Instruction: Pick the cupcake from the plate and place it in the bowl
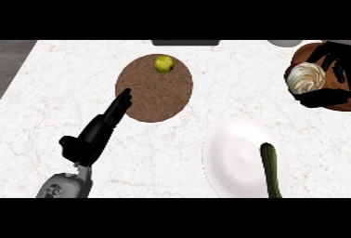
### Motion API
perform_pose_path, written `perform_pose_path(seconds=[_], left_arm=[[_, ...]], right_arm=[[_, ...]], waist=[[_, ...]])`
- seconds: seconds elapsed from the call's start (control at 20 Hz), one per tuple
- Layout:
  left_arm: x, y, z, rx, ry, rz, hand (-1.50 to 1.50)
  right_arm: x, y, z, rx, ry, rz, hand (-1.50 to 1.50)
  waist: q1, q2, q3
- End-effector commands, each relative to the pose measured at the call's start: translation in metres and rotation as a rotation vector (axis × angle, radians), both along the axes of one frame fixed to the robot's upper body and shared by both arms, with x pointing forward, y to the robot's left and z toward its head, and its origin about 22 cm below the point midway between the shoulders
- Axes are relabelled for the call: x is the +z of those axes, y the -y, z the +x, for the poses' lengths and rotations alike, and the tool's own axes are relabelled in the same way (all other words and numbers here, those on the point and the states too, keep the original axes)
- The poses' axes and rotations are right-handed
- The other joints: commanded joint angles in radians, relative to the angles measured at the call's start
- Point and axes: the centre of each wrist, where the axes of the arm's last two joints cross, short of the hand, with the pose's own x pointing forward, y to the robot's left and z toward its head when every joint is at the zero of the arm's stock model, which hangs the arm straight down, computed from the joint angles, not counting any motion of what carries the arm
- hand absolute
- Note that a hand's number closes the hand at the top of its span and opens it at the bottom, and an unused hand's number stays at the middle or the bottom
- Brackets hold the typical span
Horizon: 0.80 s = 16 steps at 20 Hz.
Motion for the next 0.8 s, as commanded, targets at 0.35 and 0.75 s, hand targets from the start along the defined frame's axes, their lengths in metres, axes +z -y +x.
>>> perform_pose_path(seconds=[0.35, 0.75], left_arm=[[0.000, -0.004, 0.000, -0.023, -0.005, 0.001, 0.00], [0.014, 0.015, 0.005, -0.040, 0.022, 0.001, 0.00]], right_arm=[[-0.017, 0.078, 0.037, -0.212, 0.088, -0.189, 1.50], [-0.040, 0.121, 0.051, -0.243, -0.129, -0.208, 1.50]], waist=[[0.025, 0.009, 0.001], [0.043, 0.017, 0.002]])
